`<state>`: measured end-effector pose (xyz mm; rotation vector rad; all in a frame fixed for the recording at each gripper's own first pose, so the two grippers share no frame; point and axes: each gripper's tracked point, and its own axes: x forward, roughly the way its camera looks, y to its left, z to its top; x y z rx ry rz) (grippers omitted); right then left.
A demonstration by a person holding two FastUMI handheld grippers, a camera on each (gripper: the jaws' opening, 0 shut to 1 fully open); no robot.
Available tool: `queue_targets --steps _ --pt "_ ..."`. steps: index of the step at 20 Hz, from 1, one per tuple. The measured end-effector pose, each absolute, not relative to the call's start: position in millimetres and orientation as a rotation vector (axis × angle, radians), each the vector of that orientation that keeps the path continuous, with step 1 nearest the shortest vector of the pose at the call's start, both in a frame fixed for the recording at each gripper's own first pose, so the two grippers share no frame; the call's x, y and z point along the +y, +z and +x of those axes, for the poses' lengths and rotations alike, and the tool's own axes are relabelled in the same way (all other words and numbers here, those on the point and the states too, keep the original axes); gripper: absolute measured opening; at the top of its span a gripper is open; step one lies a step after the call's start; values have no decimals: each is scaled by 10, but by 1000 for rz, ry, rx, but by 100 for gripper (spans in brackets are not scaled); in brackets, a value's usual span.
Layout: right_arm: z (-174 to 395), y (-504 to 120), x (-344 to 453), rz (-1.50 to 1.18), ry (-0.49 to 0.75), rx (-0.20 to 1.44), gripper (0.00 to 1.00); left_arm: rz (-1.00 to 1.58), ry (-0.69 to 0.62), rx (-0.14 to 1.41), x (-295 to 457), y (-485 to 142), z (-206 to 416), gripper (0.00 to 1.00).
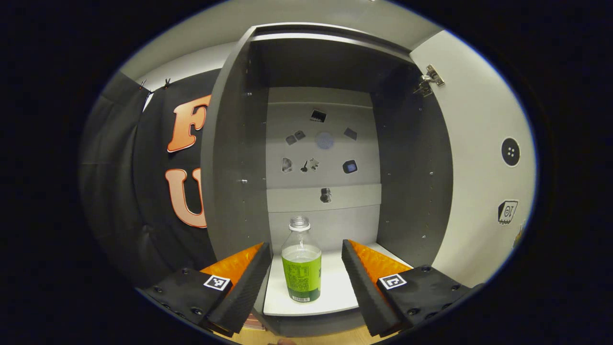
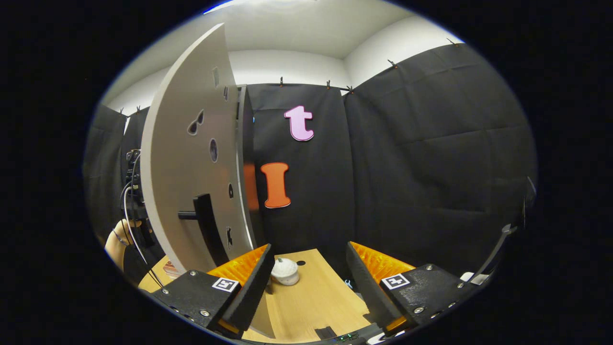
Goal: Open the cabinet door with the right hand, grasp the bottle in the cabinet with the left hand and place it on the coaster, then close the cabinet door with the right hand.
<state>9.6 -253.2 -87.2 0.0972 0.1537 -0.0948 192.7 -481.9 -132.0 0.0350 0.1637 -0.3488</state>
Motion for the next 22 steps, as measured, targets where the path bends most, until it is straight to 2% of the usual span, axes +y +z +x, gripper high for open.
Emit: queue_targets --steps 9,10,11,14,16,18,22 --pt "94 -926 -2675 117 -164 147 93 53 -336 243 -4951 -1834 2411 97" --pt "102 -931 -2670 116 -167 148 93 53 -331 253 -4944 -1883 2443 100" --pt "100 -929 -2674 115 -169 148 93 49 -331 262 -4950 -1929 2465 95" --pt "107 -943 -2667 116 -165 150 93 42 -332 294 -4958 -2033 2478 94" --pt "104 -959 -2662 119 -160 152 93 34 -335 295 -4959 -2032 2489 83" --pt "110 -967 -2664 120 -157 155 93 30 -354 305 -4973 -2025 2435 80" --pt "125 -956 -2645 129 -138 149 93 0 -405 300 -4995 -1867 2171 81"
